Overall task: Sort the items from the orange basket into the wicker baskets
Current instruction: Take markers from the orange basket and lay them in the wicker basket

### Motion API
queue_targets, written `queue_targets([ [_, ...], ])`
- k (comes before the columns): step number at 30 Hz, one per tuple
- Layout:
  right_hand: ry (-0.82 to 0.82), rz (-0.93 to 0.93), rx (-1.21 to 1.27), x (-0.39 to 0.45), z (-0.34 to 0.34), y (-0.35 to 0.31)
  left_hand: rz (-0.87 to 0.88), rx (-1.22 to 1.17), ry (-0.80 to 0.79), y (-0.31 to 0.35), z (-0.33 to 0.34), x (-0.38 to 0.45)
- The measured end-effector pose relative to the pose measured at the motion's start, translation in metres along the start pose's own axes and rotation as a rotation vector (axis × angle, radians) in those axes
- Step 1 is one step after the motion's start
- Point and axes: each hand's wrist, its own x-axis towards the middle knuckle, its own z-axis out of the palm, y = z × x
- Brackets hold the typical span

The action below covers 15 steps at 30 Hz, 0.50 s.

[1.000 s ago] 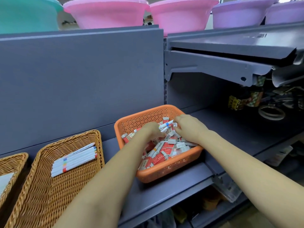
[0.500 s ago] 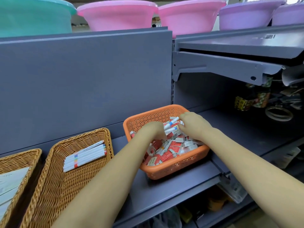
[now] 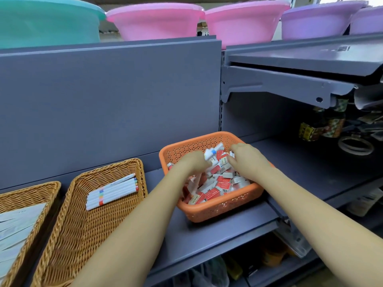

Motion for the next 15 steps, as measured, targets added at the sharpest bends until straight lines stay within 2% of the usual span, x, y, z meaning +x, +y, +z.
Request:
queue_targets([
  [2, 0.039, 0.011, 0.021, 0.0, -0.003, -0.001, 0.051, -0.207, 0.145, -0.006, -0.005, 0.002],
  [5, 0.045, -0.01, 0.023, -0.001, -0.005, -0.004, 0.11, -0.438, 0.23, -0.011, -0.002, 0.0],
  [12, -0.051, -0.092, 0.002, -0.001, 0.005, -0.017, 0.06, -0.26, 0.206, -0.026, 0.022, 0.0],
  [15, -0.081, -0.122, -0.008, 0.003, 0.008, -0.021, 0.087, -0.326, 0.283, -0.024, 0.016, -0.004],
])
